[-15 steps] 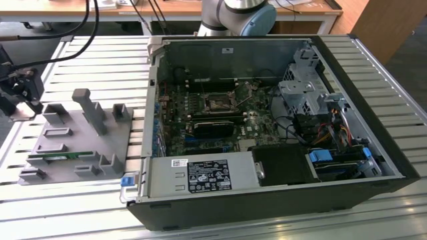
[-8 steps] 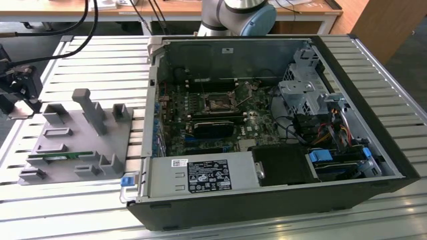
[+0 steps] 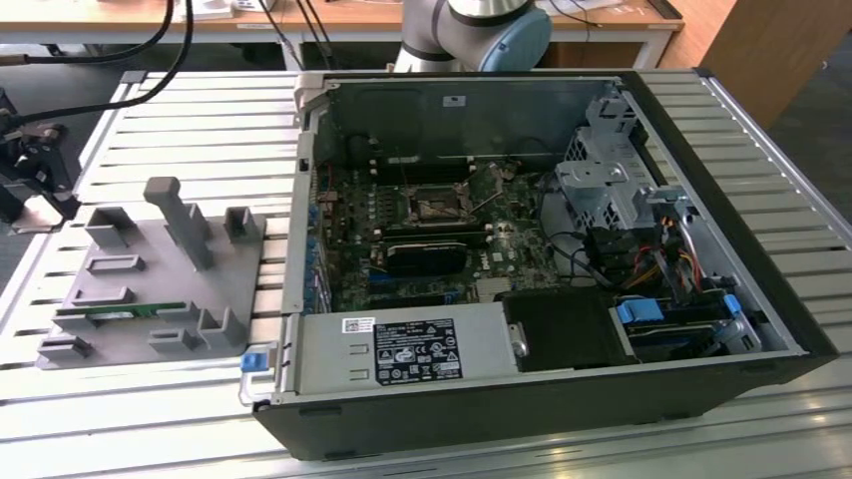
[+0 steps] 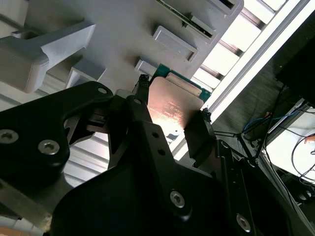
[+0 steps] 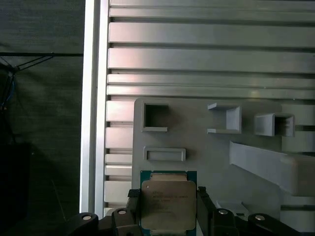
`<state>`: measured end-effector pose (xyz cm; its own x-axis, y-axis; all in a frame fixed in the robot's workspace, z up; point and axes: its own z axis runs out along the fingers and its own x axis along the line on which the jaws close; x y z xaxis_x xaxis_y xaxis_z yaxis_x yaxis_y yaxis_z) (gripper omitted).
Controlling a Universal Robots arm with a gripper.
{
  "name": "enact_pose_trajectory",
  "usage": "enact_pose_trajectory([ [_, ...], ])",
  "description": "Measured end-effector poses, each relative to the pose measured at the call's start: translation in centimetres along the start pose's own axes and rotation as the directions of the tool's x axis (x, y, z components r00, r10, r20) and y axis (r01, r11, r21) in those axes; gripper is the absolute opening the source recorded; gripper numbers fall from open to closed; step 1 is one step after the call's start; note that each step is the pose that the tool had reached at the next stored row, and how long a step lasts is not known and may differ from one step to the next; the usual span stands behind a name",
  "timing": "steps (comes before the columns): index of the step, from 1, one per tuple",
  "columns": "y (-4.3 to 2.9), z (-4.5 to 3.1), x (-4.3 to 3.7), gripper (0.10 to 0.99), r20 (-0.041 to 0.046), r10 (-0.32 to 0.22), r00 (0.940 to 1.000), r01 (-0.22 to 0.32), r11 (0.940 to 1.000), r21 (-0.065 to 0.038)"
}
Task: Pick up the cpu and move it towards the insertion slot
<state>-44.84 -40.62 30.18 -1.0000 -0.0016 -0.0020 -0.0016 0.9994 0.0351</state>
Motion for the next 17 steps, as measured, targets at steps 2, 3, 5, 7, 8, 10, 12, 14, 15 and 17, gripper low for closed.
enact_pose_trajectory([
  [2,0.01,-0.18,0.00,0.537,0.0001,0.000,1.0000,0.000,1.0000,0.000],
  [3,0.02,-0.26,0.00,0.537,0.0001,0.000,1.0000,0.000,1.0000,0.000],
  [5,0.03,-0.43,0.00,0.537,0.0000,0.000,1.0000,0.000,1.0000,0.000],
  [7,0.04,-0.59,0.00,0.537,0.0002,0.000,1.0000,0.000,1.0000,0.000],
  [8,0.05,-0.69,0.00,0.537,0.0001,0.000,1.0000,0.000,1.0000,0.000],
  [10,0.06,-0.85,0.00,0.537,0.0000,0.000,1.0000,0.000,1.0000,0.000],
  [12,0.07,-1.00,0.00,0.537,0.0000,0.000,1.0000,0.000,1.0000,0.000],
  [14,0.08,-1.18,0.00,0.537,0.0001,0.000,1.0000,0.000,1.0000,0.000],
  [15,0.08,-1.28,0.00,0.537,0.0001,0.000,1.0000,0.000,1.0000,0.000],
  [17,0.10,-1.48,0.00,0.537,0.0000,0.000,1.0000,0.000,1.0000,0.000],
])
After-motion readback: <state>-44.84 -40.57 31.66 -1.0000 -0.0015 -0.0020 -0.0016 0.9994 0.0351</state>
